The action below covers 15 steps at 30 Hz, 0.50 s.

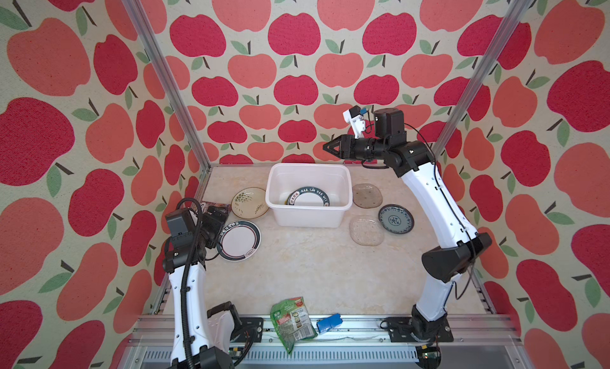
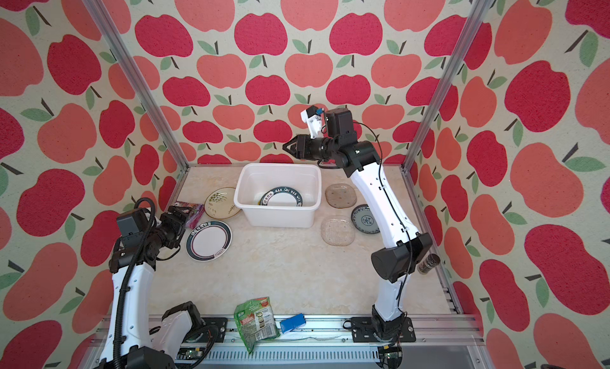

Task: Place the plates into the plastic bin on the countertop
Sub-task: Place the plate in the plastic bin.

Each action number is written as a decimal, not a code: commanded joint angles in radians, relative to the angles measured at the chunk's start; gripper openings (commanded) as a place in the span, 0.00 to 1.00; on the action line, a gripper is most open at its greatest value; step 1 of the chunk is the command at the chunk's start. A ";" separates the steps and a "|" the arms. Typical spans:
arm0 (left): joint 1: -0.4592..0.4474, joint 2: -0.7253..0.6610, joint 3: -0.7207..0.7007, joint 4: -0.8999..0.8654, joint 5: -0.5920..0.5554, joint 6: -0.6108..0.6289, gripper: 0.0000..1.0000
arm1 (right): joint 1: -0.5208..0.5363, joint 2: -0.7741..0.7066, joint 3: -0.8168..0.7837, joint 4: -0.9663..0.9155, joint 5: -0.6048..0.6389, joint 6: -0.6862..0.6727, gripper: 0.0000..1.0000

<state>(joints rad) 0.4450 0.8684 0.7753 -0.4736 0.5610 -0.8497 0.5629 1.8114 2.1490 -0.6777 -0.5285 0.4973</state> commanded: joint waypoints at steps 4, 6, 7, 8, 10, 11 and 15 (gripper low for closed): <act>0.122 -0.096 -0.121 0.060 0.241 -0.003 0.89 | 0.044 -0.107 -0.328 0.157 0.012 -0.063 0.40; 0.122 -0.124 -0.157 0.026 0.226 0.038 0.89 | 0.048 -0.158 -0.460 0.249 0.011 -0.042 0.38; 0.121 -0.136 -0.182 0.020 0.219 0.043 0.88 | 0.048 -0.177 -0.509 0.286 0.009 -0.033 0.38; 0.121 -0.151 -0.210 0.025 0.213 0.046 0.86 | 0.050 -0.193 -0.557 0.318 0.011 -0.028 0.38; 0.124 -0.168 -0.258 0.033 0.195 0.046 0.85 | 0.053 -0.211 -0.627 0.359 0.004 -0.028 0.37; 0.123 -0.173 -0.278 0.040 0.186 0.047 0.84 | 0.057 -0.216 -0.657 0.378 0.005 -0.027 0.37; 0.124 -0.154 -0.292 -0.006 0.179 0.117 0.84 | 0.065 -0.227 -0.731 0.419 -0.010 -0.013 0.36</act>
<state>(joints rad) 0.5613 0.7116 0.4873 -0.4503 0.7410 -0.8036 0.6159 1.6257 1.4464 -0.3531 -0.5247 0.4725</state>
